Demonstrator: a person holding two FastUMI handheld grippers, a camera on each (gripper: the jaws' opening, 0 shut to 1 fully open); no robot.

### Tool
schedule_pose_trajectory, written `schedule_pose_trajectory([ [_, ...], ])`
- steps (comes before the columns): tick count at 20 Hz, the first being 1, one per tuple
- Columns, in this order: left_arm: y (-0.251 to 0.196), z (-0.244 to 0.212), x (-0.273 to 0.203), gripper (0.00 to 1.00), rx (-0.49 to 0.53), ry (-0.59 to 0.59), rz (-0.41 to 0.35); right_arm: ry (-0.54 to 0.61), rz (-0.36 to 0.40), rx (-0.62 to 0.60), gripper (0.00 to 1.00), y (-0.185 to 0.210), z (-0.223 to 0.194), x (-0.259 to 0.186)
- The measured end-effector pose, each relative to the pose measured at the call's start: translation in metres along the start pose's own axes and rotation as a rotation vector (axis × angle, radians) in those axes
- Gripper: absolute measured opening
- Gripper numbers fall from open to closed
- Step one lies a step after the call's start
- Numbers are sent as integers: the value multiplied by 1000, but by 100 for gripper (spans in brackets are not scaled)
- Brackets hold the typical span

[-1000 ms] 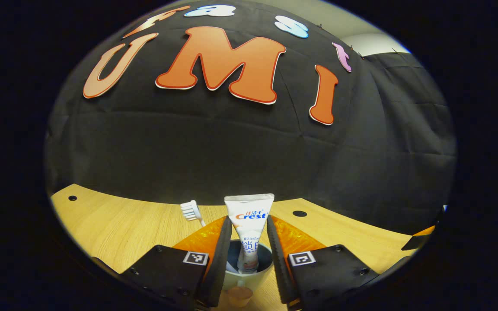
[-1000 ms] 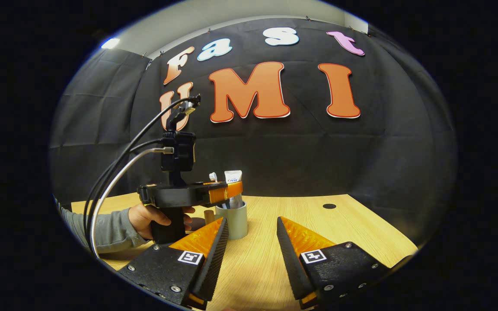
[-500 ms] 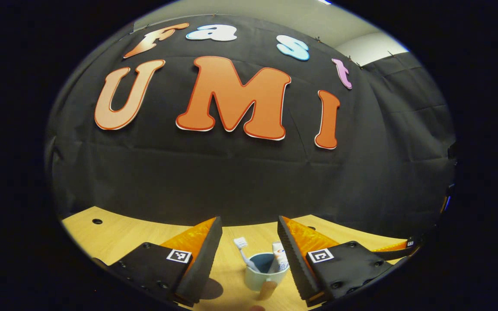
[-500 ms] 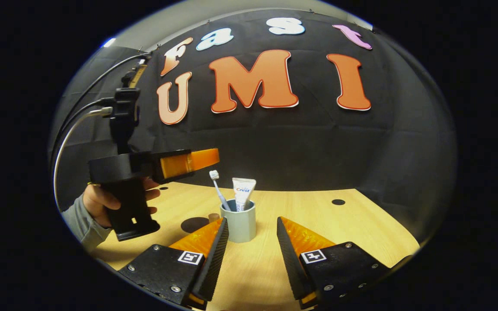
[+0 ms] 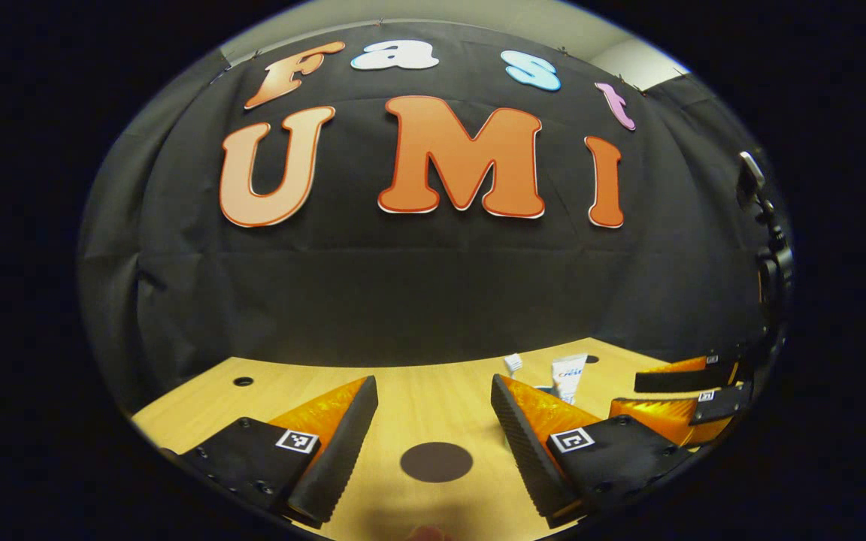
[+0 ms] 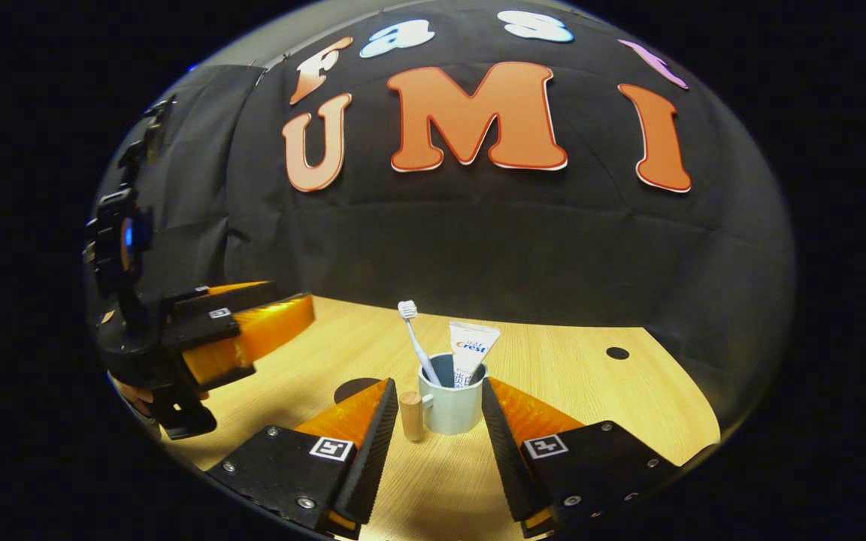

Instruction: Put the toothbrush and toothpaste on the desktop into the cup, then pick up the cup and place it on the coaster on the desktop.

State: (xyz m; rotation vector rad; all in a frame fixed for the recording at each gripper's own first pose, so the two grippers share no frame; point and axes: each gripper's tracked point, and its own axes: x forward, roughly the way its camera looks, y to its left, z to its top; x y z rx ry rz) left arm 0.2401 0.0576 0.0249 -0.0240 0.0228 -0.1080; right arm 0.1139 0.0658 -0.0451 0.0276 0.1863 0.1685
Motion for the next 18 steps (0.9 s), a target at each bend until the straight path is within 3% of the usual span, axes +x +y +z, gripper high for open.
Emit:
schedule_pose_trajectory([
  [6, 37, -1, -39, 96, -7, -26, 45, 170, -50, 3, 68, 18, -7, 28],
  [11, 68, -16, -69, 96, -16, -14, 90, 339, -157, 55, 68, 4, -21, 48],
  [14, 86, -29, -82, 96, -22, -12, 111, 441, -131, 119, 68, 10, -33, 58],
  [18, 111, -41, -94, 96, -76, -1, 141, 556, -158, 163, 69, 8, -54, 67],
])
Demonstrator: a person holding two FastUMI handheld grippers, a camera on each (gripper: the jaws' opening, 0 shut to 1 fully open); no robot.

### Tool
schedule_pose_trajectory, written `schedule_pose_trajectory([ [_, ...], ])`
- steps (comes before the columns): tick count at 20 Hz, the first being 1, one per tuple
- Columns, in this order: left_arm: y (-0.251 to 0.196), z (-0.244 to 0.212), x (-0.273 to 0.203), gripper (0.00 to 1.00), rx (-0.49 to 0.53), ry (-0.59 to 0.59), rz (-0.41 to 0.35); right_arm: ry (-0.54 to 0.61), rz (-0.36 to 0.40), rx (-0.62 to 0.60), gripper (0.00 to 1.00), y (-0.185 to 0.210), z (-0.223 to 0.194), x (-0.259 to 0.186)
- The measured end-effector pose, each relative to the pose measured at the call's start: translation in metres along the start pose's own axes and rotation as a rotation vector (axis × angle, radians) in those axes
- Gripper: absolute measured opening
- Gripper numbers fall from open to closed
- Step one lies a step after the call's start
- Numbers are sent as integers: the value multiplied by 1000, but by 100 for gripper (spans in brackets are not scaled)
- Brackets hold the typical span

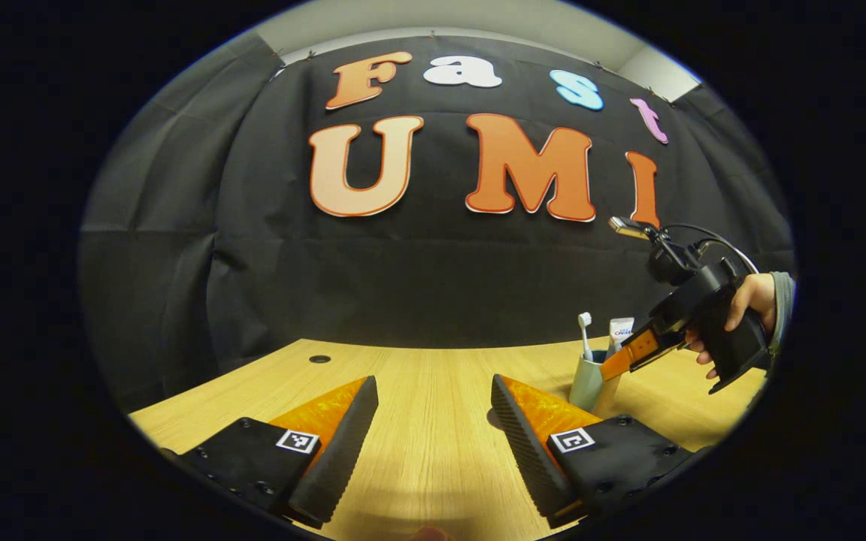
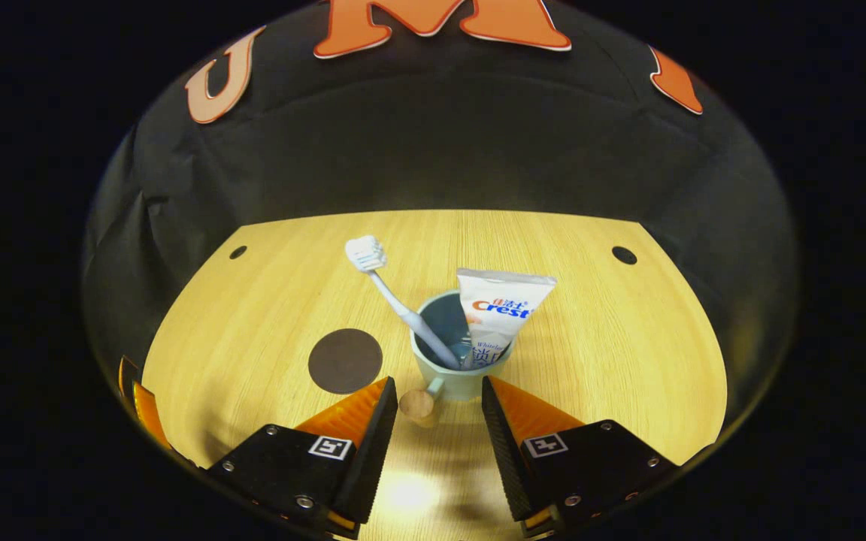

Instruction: Put the toothbrush and toothpaste on the desktop into the cup, then pick up the cup and place it on the coaster on the desktop.

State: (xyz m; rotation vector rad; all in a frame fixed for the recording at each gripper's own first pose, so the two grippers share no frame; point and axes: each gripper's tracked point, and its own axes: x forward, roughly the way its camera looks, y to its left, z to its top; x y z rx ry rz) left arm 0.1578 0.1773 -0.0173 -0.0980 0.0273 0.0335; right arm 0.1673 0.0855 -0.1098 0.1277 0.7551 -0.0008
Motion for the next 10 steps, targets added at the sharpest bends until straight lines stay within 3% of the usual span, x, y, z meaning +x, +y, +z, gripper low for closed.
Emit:
schedule_pose_trajectory([
  [5, 27, -10, -8, 96, -33, 19, 43, 103, -65, -11, 70, -5, -9, 15],
  [6, 29, -14, -7, 96, -37, 26, 46, 118, -81, -17, 65, -6, -9, 18],
  [8, 33, -21, -10, 96, -39, 41, 50, 143, -103, -30, 71, -9, -11, 26],
  [10, 34, -24, -11, 96, -38, 48, 49, 151, -116, -63, 66, -11, -10, 32],
])
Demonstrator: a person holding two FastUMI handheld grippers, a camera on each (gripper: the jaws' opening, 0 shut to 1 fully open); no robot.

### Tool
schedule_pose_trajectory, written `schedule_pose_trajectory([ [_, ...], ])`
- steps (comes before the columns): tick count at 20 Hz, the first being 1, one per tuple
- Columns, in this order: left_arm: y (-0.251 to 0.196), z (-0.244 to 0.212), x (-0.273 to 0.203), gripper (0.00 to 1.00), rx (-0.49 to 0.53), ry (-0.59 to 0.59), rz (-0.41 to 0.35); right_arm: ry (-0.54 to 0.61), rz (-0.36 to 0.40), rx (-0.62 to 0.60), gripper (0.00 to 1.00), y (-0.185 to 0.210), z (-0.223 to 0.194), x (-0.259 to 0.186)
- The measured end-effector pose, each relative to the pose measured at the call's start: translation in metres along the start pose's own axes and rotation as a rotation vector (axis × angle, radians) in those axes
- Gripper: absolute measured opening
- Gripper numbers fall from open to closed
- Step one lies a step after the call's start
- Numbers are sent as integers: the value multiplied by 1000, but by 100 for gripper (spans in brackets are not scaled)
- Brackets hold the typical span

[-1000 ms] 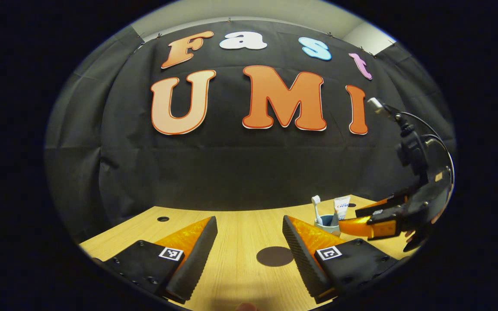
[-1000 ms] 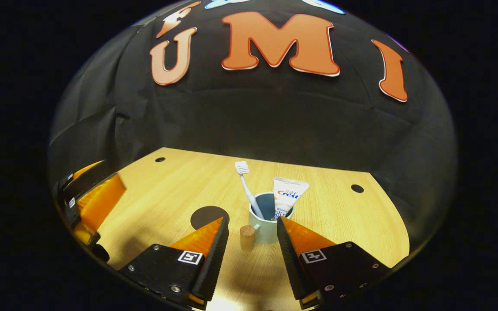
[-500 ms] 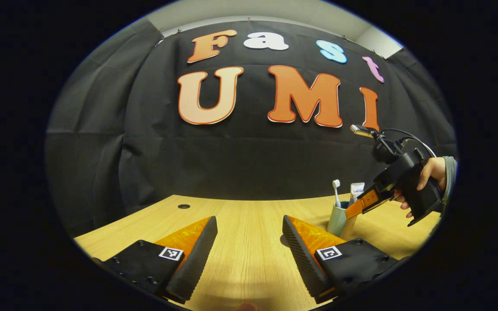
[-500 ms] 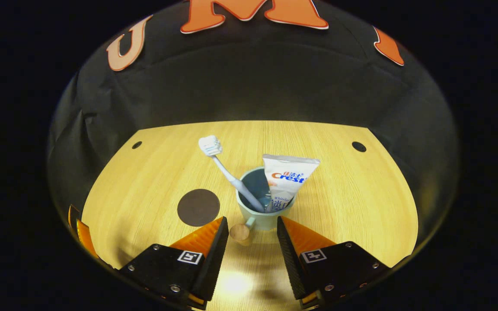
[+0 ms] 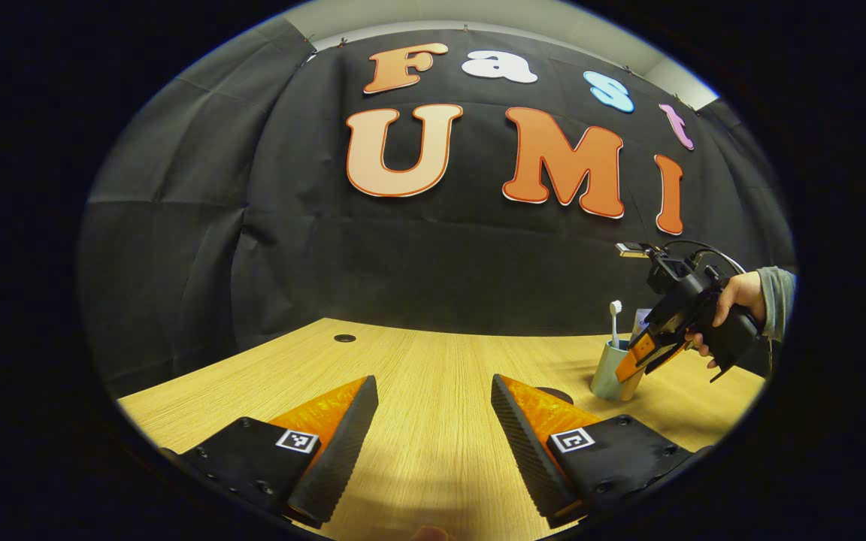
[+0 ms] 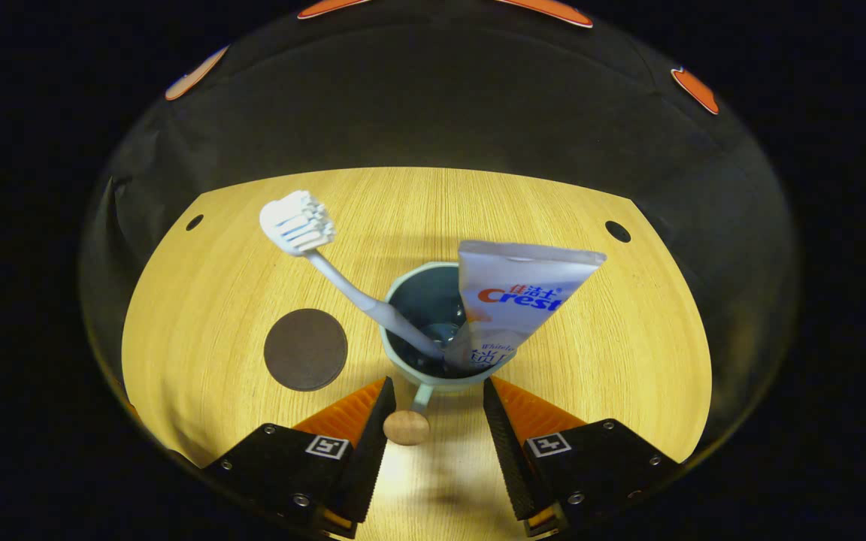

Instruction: Put the toothbrush and toothpaste on the desktop into the cup, then pick up the cup and place it on the coaster on the desktop.

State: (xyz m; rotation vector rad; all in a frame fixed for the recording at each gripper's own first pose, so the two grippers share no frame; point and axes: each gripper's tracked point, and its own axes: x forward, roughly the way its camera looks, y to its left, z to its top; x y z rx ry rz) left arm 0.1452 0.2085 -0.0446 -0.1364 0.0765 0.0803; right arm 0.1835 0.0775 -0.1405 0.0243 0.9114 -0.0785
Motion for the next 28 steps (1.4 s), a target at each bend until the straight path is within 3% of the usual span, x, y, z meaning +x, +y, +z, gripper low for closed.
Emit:
schedule_pose_trajectory([
  [2, 1, -7, -3, 96, 4, 13, -7, 6, 2, -19, 65, -2, 1, 6],
  [3, 3, -9, -5, 96, -2, 21, -6, 10, 6, -17, 52, -3, 1, 6],
  [4, 2, -12, -4, 96, -12, 33, -9, 14, 8, -14, 54, -4, 2, 8],
  [5, 0, -16, -3, 96, -21, 42, -11, 20, 8, -11, 43, -5, -1, 12],
  [6, -1, -20, -4, 96, -25, 49, -13, 31, 10, -8, 45, -6, -2, 15],
  [7, 1, -21, -4, 96, -20, 55, -9, 46, 13, 0, 35, -4, -5, 18],
  [8, 4, -20, -5, 96, -3, 56, 4, 39, 24, 13, 31, -2, -1, 20],
  [18, 6, -24, -9, 96, 48, 65, 19, 19, 71, -10, 20, -10, 1, 16],
  [28, 5, -26, -11, 96, 66, 62, 6, -46, 156, -38, 19, -10, 12, 9],
])
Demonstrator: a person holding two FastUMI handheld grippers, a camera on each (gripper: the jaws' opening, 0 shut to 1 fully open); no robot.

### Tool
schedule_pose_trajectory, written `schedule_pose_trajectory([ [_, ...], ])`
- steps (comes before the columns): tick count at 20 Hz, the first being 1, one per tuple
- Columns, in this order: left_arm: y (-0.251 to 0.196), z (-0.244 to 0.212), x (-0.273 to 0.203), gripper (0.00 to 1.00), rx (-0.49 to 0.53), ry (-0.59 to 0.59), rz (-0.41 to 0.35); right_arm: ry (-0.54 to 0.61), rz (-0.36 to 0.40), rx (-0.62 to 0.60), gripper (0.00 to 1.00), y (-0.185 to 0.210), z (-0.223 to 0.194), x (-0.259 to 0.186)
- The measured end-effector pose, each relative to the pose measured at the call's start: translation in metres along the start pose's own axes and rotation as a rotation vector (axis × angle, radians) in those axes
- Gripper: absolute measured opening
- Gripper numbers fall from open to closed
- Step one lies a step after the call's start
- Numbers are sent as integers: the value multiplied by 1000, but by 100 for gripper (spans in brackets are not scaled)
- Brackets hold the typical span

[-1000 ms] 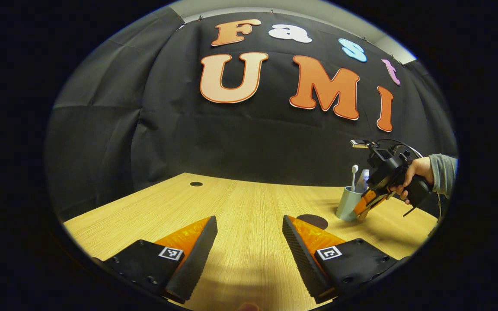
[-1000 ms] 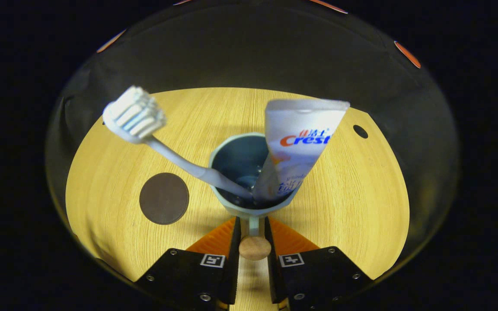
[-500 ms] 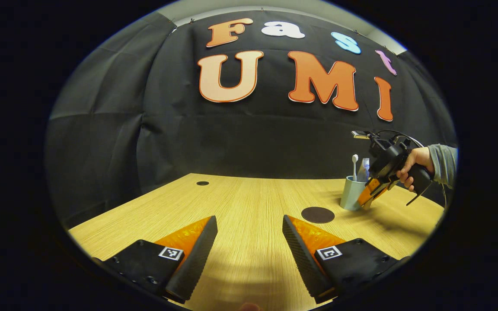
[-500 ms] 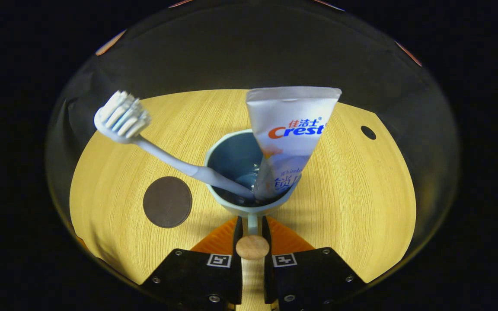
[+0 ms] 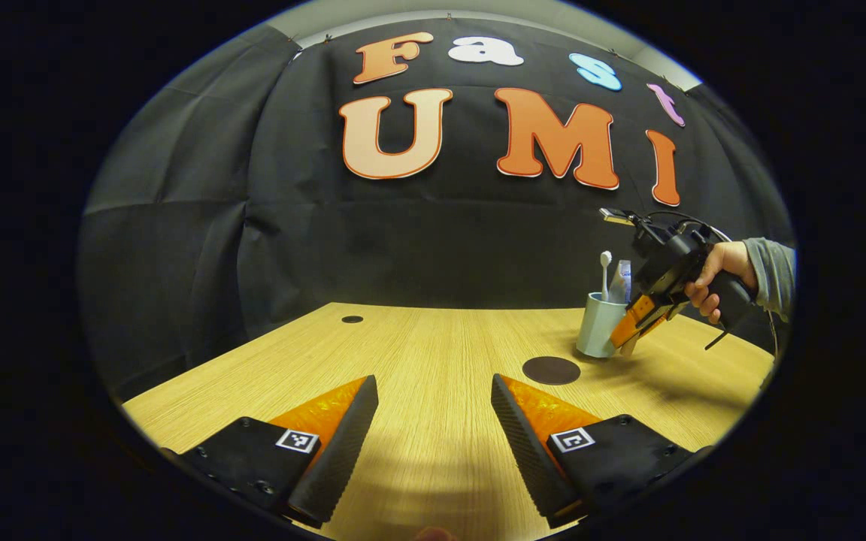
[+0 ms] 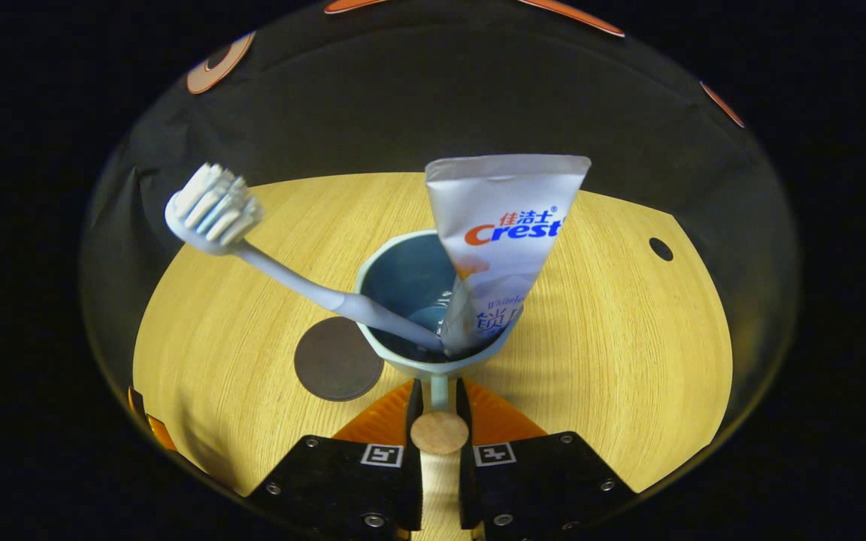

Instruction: Put the toothbrush and toothpaste on the desktop into the cup, then pick up the cup and place it on the coaster on the desktop.

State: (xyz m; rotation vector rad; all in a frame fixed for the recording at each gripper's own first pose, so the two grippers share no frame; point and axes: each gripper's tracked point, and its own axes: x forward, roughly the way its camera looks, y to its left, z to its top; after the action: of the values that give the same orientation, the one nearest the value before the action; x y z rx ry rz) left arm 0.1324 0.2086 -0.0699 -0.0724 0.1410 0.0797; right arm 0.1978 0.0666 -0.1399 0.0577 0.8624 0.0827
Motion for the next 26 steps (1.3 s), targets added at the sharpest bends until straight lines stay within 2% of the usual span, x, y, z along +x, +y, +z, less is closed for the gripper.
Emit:
schedule_pose_trajectory([
  [4, -1, 0, -1, 96, 0, -1, -11, -26, 36, -38, 19, 3, 5, 1],
  [5, -2, -1, -2, 96, 3, -1, -13, -32, 42, -50, 14, 3, 5, 1],
  [6, -2, -2, -2, 96, 6, -1, -12, -36, 50, -55, 19, 3, 6, 2],
  [12, 4, -9, -9, 96, 3, 5, -7, -20, 83, -95, 19, 5, 4, 4],
  [19, 11, -16, -11, 96, -8, 20, 5, 13, 81, -133, 19, 2, 6, 2],
  [20, 12, -17, -11, 96, -8, 22, 6, 19, 80, -138, 14, 3, 6, 1],
  [21, 12, -18, -10, 96, -9, 24, 6, 26, 77, -143, 19, 2, 5, 2],
  [26, 12, -21, -10, 96, -14, 39, 6, 50, 76, -155, 19, 3, 8, 1],
])
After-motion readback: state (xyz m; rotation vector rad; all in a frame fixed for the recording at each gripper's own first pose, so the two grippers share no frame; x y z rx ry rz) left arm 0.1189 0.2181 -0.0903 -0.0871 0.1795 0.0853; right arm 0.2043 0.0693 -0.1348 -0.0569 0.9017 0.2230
